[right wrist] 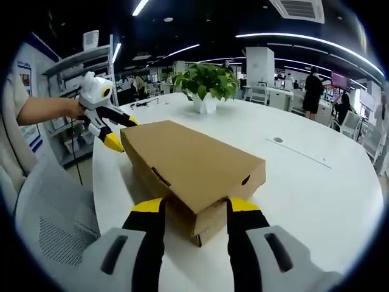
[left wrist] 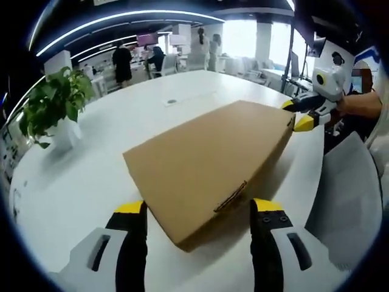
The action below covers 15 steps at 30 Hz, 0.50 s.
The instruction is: Operate the shoe box by opening the lid, removing the specified soft item, and placing it in the target area until the item is outside and the box remains undamaged.
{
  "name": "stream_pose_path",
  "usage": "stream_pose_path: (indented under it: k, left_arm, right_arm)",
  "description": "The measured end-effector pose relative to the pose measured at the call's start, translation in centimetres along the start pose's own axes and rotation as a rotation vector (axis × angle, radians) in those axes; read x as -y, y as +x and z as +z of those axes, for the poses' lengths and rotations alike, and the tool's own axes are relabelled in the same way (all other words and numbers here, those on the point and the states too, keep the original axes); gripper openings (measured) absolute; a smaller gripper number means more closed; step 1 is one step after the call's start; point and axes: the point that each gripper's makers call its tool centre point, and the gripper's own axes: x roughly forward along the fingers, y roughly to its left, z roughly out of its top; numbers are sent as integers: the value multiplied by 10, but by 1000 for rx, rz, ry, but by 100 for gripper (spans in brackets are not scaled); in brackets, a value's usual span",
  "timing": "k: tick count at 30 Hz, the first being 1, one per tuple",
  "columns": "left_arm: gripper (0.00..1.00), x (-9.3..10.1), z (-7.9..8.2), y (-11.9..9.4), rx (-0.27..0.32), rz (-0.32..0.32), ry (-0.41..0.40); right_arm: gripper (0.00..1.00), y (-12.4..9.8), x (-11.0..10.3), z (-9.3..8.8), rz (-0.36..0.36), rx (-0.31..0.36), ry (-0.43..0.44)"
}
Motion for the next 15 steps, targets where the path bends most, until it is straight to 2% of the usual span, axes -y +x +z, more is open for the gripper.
stream_pose_path:
  k: [15]
  left_arm:
    - [75,0,25,-14,55,-8,6]
  right_arm:
    - [44,-9,0,33,-6,61,-22]
